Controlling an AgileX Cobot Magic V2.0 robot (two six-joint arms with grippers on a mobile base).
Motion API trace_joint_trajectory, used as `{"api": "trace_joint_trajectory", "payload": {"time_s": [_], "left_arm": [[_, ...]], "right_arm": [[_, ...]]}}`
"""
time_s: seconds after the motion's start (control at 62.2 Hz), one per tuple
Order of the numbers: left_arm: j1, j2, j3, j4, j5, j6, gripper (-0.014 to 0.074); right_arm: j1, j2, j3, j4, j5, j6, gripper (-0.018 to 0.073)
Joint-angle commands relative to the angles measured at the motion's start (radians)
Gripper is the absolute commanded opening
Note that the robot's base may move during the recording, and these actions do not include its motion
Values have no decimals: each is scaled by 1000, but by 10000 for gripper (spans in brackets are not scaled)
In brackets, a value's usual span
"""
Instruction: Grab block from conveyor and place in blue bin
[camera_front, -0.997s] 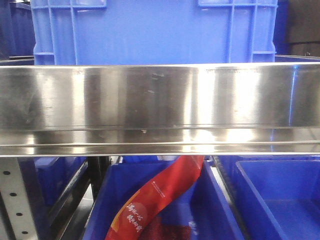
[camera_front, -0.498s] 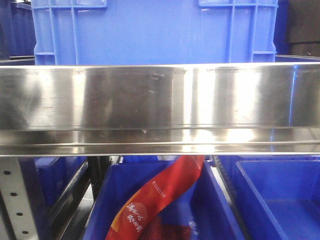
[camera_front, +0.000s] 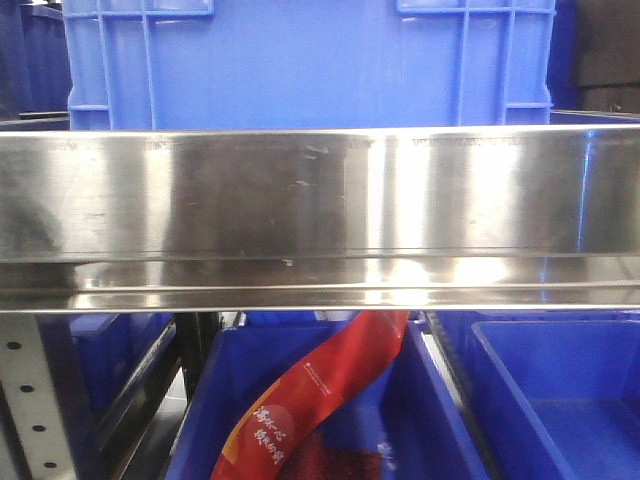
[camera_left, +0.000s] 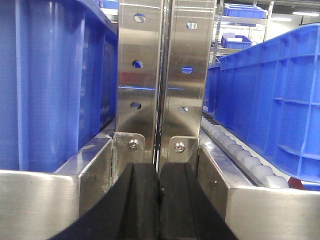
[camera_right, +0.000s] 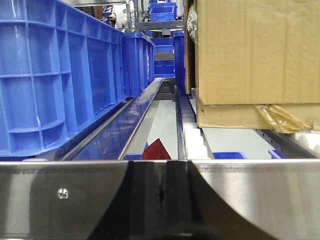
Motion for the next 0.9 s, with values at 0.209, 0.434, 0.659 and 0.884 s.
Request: {"api": "trace_joint_trajectory", "payload": {"time_s": [0.209,0.434,0.659,0.884], "left_arm": [[3,-5,-1,3,-18,0,-111],[3,-5,-1,3,-18,0,-111],[3,-5,-1,3,-18,0,-111],[3,-5,-1,3,-18,0,-111]], "right_arm": [[-7,-4,0,-6,-25,-1,-162],[-7,-4,0,-6,-25,-1,-162],[-7,-4,0,-6,-25,-1,-162],[-7,-4,0,-6,-25,-1,-162]]}}
